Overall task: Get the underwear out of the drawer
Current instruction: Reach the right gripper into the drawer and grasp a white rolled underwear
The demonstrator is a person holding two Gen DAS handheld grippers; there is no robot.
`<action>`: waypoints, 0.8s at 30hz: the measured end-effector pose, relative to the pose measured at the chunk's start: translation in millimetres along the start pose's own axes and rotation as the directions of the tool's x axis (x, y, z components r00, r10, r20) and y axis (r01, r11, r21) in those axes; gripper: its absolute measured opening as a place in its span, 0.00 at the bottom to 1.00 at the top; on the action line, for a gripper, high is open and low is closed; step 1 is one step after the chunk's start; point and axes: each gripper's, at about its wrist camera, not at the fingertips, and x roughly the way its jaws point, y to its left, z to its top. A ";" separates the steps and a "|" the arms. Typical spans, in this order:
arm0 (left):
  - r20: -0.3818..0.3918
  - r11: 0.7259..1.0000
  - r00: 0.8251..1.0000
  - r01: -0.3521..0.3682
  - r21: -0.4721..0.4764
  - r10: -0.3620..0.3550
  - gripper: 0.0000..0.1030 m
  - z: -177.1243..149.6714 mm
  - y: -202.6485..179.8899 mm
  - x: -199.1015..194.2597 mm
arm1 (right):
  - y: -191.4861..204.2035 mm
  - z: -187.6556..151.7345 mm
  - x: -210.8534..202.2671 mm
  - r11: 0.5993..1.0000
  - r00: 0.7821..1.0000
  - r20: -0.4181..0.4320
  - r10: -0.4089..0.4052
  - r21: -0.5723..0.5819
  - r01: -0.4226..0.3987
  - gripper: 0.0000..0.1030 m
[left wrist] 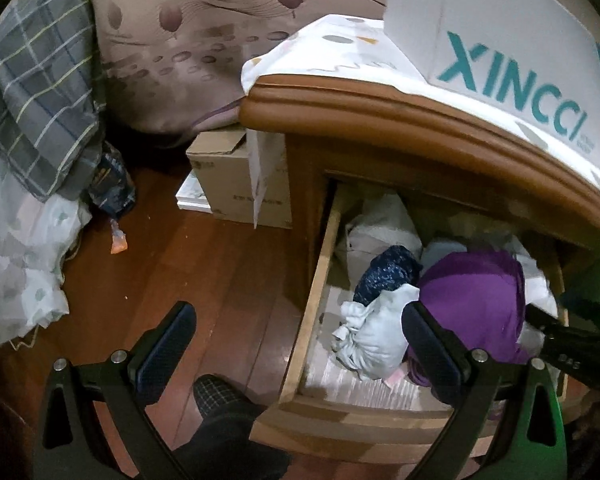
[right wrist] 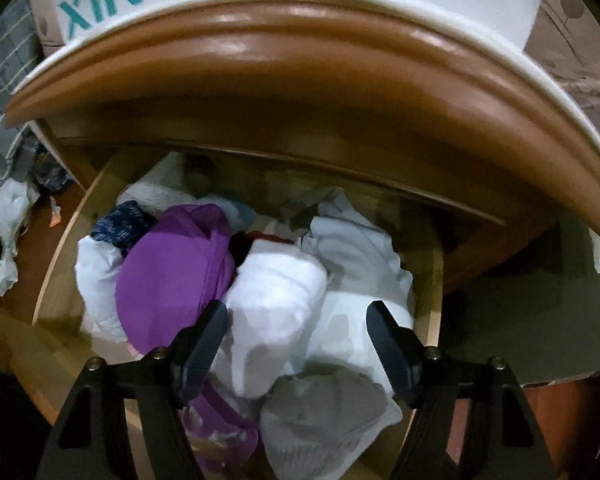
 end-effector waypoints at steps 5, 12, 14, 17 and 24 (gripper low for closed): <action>0.011 0.999 1.000 -0.010 -0.046 0.011 0.99 2.6 11.8 -2.1 | 0.5 3.9 15.9 0.999 0.998 -0.063 0.012 0.045 -0.010 0.72; -0.031 0.998 0.999 0.023 -0.056 -0.025 0.99 0.1 15.3 6.5 | 9.4 4.7 25.0 0.999 0.996 -0.092 0.010 0.039 -0.007 0.72; -0.053 0.996 0.997 0.055 -0.069 -0.058 0.97 -1.9 16.0 11.2 | 6.3 4.2 27.9 0.998 0.994 -0.103 0.025 0.057 -0.020 0.72; -0.065 0.993 0.994 0.081 -0.090 -0.087 0.94 -4.7 18.1 15.1 | 3.4 2.9 31.2 0.996 0.991 -0.119 0.054 0.083 -0.044 0.72; -0.105 0.990 0.988 0.102 -0.097 -0.112 0.94 -9.7 16.0 23.1 | 2.1 1.9 31.5 0.989 0.985 -0.112 0.128 0.092 -0.118 0.44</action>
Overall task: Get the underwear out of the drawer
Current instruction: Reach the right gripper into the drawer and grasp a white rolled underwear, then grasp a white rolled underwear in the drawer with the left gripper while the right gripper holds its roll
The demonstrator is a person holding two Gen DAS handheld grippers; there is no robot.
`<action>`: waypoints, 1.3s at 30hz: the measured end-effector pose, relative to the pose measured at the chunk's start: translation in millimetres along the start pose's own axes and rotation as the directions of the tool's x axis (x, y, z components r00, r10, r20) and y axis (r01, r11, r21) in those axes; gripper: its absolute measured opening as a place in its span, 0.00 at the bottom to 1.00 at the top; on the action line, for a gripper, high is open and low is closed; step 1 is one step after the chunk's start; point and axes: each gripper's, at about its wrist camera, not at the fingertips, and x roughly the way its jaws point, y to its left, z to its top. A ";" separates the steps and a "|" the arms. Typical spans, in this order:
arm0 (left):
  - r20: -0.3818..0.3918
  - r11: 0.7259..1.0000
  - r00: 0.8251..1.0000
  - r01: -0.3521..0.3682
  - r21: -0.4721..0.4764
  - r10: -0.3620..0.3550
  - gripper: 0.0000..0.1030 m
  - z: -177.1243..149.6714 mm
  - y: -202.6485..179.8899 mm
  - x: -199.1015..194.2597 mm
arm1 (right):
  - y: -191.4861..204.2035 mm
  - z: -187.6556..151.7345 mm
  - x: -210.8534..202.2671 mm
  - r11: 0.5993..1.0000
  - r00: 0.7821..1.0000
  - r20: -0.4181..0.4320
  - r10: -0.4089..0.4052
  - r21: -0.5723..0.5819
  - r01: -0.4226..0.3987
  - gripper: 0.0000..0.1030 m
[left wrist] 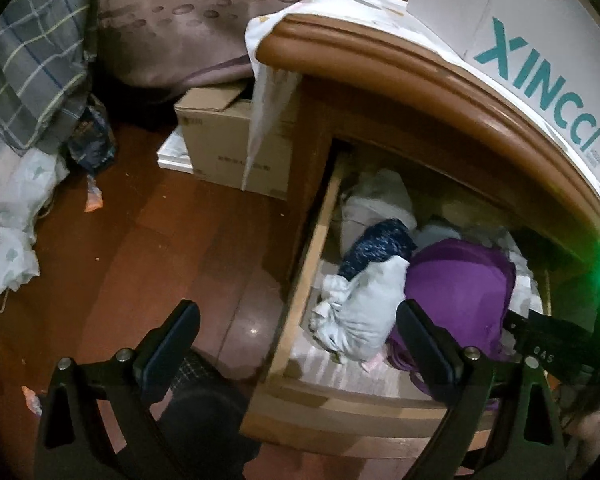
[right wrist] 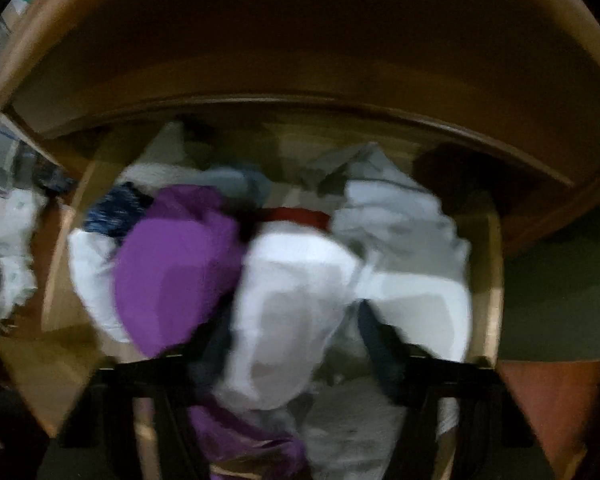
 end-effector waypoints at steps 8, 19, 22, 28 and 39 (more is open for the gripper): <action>-0.005 0.997 1.000 0.027 0.072 -0.027 0.94 -5.4 -15.6 3.4 | 3.3 -10.8 -14.1 1.000 0.999 0.049 -0.001 -0.021 0.002 0.38; -0.055 0.987 0.998 0.048 0.155 -0.040 0.94 -9.6 -41.4 17.6 | -24.9 -30.7 -74.2 1.000 0.980 0.198 0.001 -0.008 0.001 0.37; -0.083 0.985 0.997 0.022 0.173 -0.007 0.94 -8.2 -45.4 27.9 | -38.4 -35.0 -86.2 1.000 0.972 0.234 0.023 0.013 -0.027 0.37; -0.165 0.982 0.986 0.036 0.187 -0.005 0.93 -10.5 -57.4 50.4 | -62.8 -34.0 -98.8 0.994 0.959 0.280 0.049 0.077 -0.073 0.37; -0.247 0.978 0.968 0.003 0.208 0.049 0.79 0.1 -67.7 88.6 | -75.1 -31.7 -116.4 0.984 0.942 0.318 0.105 0.102 -0.144 0.37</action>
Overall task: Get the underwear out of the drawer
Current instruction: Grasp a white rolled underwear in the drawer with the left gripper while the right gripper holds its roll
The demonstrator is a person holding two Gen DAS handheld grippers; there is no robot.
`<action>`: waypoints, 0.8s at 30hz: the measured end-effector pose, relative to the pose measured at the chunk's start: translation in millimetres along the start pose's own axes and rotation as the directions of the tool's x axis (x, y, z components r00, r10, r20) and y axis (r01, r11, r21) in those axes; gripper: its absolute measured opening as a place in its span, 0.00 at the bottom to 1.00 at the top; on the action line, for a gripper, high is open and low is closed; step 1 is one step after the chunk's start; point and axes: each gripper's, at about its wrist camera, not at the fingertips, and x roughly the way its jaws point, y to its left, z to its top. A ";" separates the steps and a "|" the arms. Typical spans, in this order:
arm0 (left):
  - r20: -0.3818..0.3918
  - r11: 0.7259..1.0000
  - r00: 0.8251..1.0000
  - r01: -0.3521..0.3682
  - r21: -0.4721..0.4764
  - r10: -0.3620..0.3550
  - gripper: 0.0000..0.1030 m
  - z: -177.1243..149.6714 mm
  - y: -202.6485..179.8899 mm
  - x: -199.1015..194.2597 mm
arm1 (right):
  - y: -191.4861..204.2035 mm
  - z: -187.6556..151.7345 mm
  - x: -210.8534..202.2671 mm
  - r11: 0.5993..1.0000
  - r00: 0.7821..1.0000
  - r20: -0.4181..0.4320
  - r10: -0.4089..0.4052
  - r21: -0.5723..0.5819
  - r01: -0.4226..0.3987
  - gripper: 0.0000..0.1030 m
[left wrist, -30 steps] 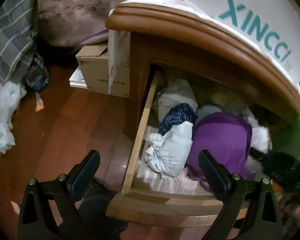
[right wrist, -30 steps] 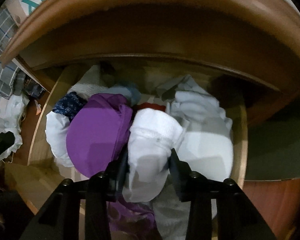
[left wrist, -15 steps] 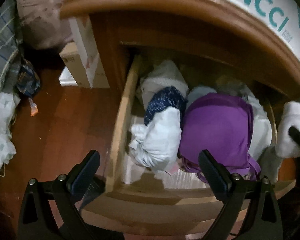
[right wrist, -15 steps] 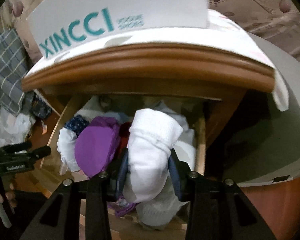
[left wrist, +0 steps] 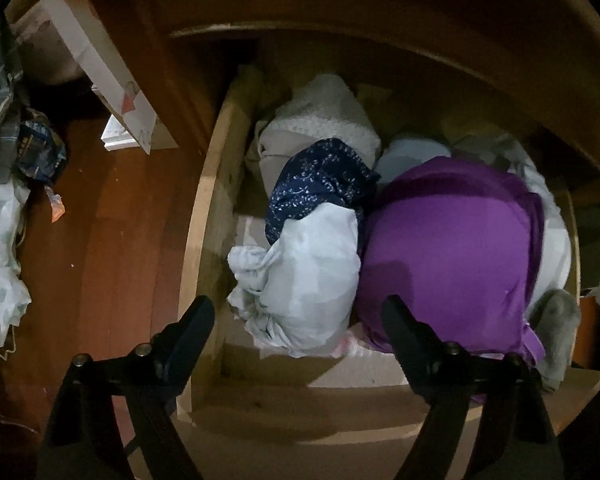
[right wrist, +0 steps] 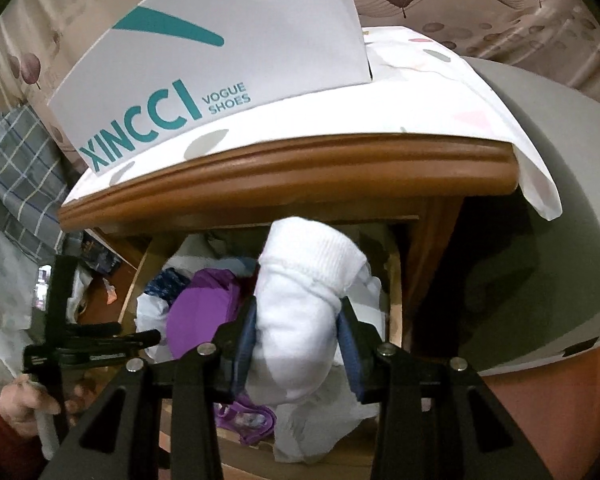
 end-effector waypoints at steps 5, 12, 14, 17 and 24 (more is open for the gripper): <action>-0.030 1.000 1.000 0.000 0.002 0.001 0.76 4.8 -2.0 6.8 | -3.3 3.1 -3.1 0.998 0.998 -0.005 0.055 0.019 -0.055 0.37; -0.067 1.000 0.997 -0.026 0.007 0.026 0.76 13.7 -5.6 15.0 | -4.2 3.7 -2.9 0.997 0.997 -0.009 0.076 0.029 -0.076 0.38; -0.082 1.000 0.996 -0.025 -0.003 0.024 0.75 16.8 -5.3 18.0 | -3.9 3.6 -2.7 0.997 0.997 -0.012 0.077 0.027 -0.077 0.37; -0.090 1.000 0.996 -0.010 -0.025 0.008 0.66 19.2 -4.0 20.5 | -4.6 3.3 -2.7 0.996 0.996 -0.013 0.083 0.032 -0.083 0.37; -0.099 0.998 0.994 -0.038 -0.049 0.033 0.51 25.3 -4.3 25.7 | -7.4 3.7 -2.4 0.995 0.996 -0.016 0.091 0.046 -0.090 0.37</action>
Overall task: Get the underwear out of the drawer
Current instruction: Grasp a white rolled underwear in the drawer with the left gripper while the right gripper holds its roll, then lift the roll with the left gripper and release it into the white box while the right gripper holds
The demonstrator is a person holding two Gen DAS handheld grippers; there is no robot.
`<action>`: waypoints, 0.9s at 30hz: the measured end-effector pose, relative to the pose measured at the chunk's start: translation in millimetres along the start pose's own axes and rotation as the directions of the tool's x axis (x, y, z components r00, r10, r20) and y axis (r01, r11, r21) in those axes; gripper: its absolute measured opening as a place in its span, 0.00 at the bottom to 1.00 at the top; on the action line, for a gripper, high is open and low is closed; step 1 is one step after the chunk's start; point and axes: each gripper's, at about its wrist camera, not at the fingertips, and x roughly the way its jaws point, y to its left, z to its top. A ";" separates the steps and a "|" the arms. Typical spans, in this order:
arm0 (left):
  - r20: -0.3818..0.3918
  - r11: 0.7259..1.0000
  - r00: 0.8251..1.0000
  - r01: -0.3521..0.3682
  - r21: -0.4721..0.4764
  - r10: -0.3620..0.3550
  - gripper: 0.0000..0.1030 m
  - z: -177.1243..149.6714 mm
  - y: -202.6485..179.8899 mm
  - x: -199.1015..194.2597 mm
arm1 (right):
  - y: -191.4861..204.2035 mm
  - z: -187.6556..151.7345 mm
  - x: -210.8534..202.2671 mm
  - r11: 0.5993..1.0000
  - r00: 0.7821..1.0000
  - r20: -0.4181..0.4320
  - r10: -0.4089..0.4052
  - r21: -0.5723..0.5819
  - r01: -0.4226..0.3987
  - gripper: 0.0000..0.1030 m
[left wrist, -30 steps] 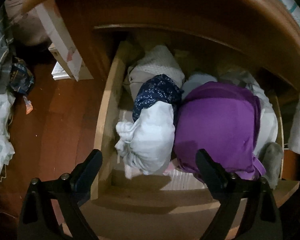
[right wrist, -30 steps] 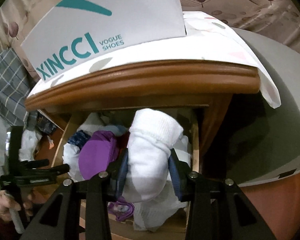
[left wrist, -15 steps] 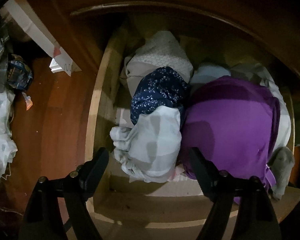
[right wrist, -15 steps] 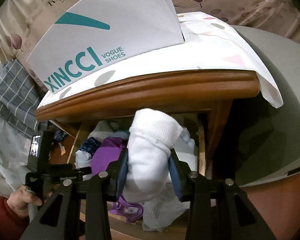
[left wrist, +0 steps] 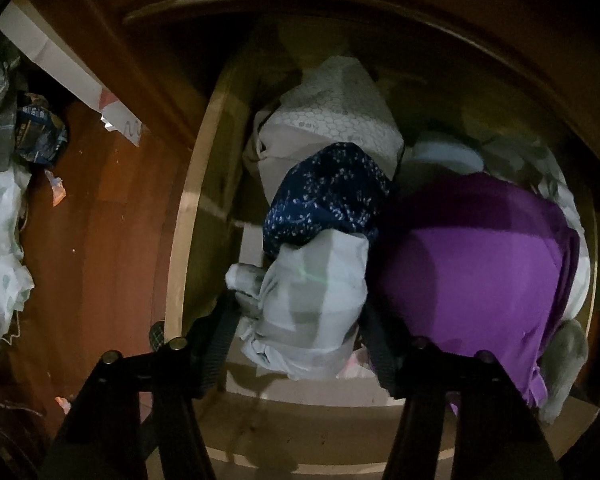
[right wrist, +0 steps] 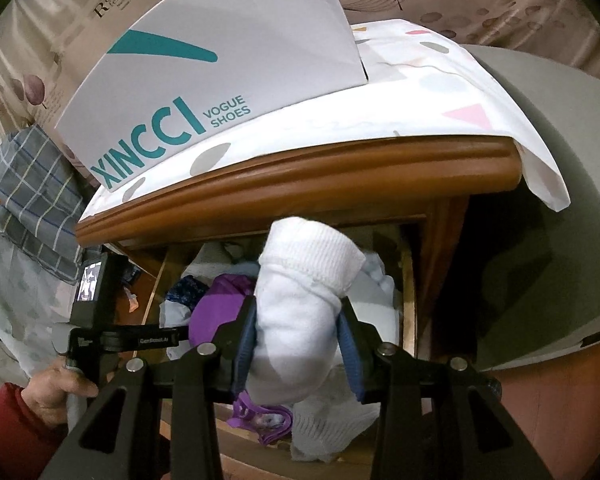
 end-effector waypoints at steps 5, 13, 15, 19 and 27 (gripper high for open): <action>0.024 1.000 1.000 0.009 0.001 -0.009 0.40 -2.3 0.6 -1.9 | -0.2 -0.9 0.7 1.000 1.000 -0.004 0.002 0.001 -0.002 0.37; 0.059 0.998 0.997 0.054 -0.029 -0.052 0.34 -20.5 8.7 -18.3 | -0.9 -1.7 3.7 1.000 1.000 -0.011 -0.001 0.001 0.001 0.37; 0.078 0.998 0.995 0.059 -0.027 -0.056 0.34 -25.7 10.2 -27.7 | -1.1 -1.6 5.1 1.000 1.000 -0.017 -0.004 -0.002 0.004 0.38; 0.129 0.996 0.988 0.090 -0.026 -0.086 0.34 -33.4 17.3 -50.6 | -1.7 -1.9 8.4 1.000 0.999 -0.031 0.024 0.009 -0.024 0.37; 0.220 0.992 0.967 0.123 0.022 -0.125 0.34 -53.5 19.7 -108.9 | -7.0 -4.5 19.2 1.000 0.998 -0.060 -0.005 0.017 0.006 0.38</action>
